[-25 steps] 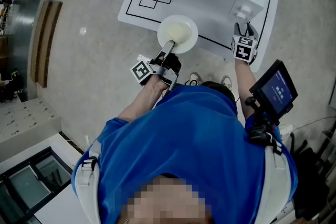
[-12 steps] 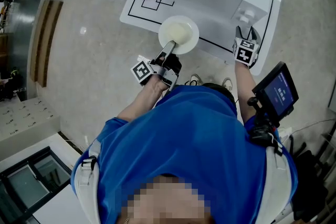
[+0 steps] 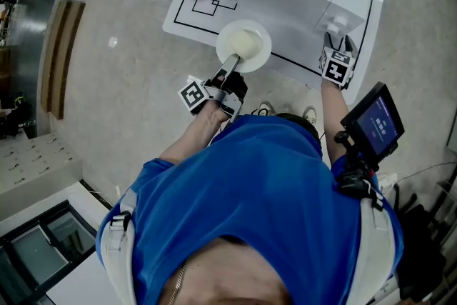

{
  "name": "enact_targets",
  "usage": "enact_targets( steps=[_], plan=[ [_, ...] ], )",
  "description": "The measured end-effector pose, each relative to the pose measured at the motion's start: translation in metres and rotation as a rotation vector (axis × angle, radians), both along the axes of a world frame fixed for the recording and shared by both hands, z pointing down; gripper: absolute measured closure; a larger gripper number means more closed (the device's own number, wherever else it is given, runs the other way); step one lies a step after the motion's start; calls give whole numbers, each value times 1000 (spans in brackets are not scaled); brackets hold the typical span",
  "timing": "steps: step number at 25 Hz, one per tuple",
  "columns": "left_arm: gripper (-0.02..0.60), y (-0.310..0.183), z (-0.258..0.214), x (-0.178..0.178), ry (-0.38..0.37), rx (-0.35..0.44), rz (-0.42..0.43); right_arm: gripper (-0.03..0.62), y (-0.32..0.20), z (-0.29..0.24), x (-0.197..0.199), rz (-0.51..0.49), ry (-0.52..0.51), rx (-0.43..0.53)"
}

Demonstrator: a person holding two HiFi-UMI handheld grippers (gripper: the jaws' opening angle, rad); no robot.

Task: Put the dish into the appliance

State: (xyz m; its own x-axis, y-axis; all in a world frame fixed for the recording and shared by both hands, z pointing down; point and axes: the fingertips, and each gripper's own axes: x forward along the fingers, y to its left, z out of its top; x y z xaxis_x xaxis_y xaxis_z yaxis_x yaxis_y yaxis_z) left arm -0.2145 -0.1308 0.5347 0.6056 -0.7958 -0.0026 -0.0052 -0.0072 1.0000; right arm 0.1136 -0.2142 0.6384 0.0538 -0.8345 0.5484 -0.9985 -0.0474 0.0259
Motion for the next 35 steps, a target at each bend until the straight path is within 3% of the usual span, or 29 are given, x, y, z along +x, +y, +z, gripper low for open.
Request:
enact_targets(
  steps=[16, 35],
  plan=[
    [555, -3, -2, -6, -10, 3, -7, 349, 1, -3, -1, -19, 0, 12],
    [555, 26, -14, -40, -17, 5, -101, 350, -11, -16, 14, 1, 17, 23]
  ],
)
